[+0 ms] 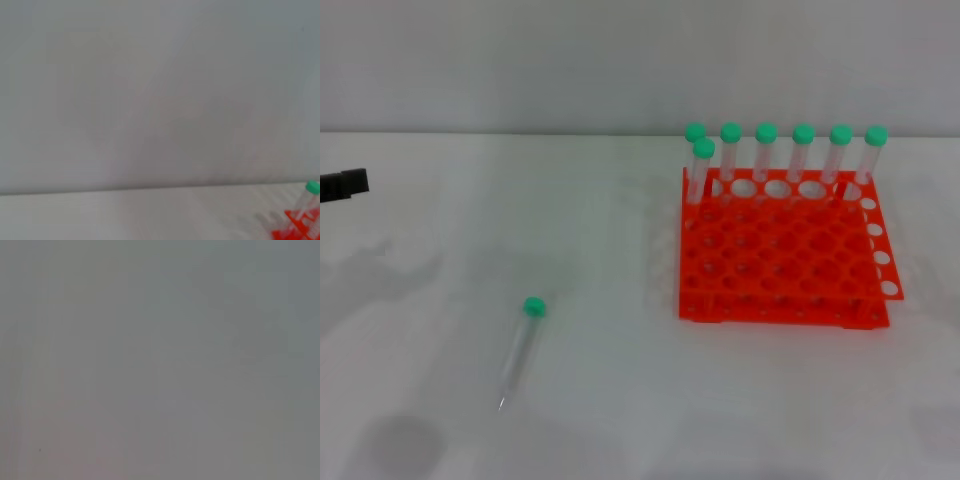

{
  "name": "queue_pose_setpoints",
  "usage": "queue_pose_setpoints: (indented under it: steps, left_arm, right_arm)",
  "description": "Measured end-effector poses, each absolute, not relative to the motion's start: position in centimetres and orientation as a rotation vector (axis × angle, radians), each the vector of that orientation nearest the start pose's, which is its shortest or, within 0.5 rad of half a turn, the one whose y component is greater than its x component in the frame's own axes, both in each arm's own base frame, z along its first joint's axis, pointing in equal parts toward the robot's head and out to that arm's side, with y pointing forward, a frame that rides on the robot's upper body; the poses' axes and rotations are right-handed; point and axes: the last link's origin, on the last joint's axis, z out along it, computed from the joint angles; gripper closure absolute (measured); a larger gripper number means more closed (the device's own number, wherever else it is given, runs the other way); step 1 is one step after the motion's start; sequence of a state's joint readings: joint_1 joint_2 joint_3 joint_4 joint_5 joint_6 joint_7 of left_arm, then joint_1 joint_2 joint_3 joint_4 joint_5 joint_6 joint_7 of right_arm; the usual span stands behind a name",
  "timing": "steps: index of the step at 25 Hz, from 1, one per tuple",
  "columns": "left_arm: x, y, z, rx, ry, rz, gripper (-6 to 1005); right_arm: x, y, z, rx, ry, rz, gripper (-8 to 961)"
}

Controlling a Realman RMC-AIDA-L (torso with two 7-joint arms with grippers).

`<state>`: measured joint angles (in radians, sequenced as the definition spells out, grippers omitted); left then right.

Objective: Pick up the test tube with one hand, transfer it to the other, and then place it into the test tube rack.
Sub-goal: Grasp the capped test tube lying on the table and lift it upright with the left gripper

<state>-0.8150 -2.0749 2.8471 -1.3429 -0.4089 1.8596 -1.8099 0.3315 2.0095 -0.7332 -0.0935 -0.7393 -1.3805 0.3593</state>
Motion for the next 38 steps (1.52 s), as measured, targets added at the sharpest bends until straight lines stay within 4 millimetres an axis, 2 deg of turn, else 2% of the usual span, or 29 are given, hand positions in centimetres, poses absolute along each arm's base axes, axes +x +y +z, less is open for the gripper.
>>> queue_pose_setpoints:
  steps: [8, 14, 20, 27, 38]
  left_arm:
    - [-28.9, 33.0, 16.5, -2.091, -1.127, -0.500, 107]
    - [-28.3, 33.8, 16.1, -2.118, -1.239, -0.358, 107]
    - [-26.8, 34.6, 15.9, -2.145, -1.288, -0.198, 107]
    - [-24.7, 35.9, 15.6, -2.184, -1.302, -0.098, 108]
    - [-21.5, 38.0, 12.3, -2.330, -1.408, 0.095, 109]
  right_arm:
    - [37.3, 29.7, 6.4, -1.506, 0.436, 0.733, 308]
    - [37.2, 29.9, 6.6, -1.504, 0.425, 0.735, 308]
    - [37.2, 29.9, 6.6, -1.502, 0.426, 0.730, 307]
    - [37.6, 29.6, 6.7, -1.498, 0.436, 0.714, 307]
    - [37.9, 29.4, 6.7, -1.494, 0.443, 0.700, 307]
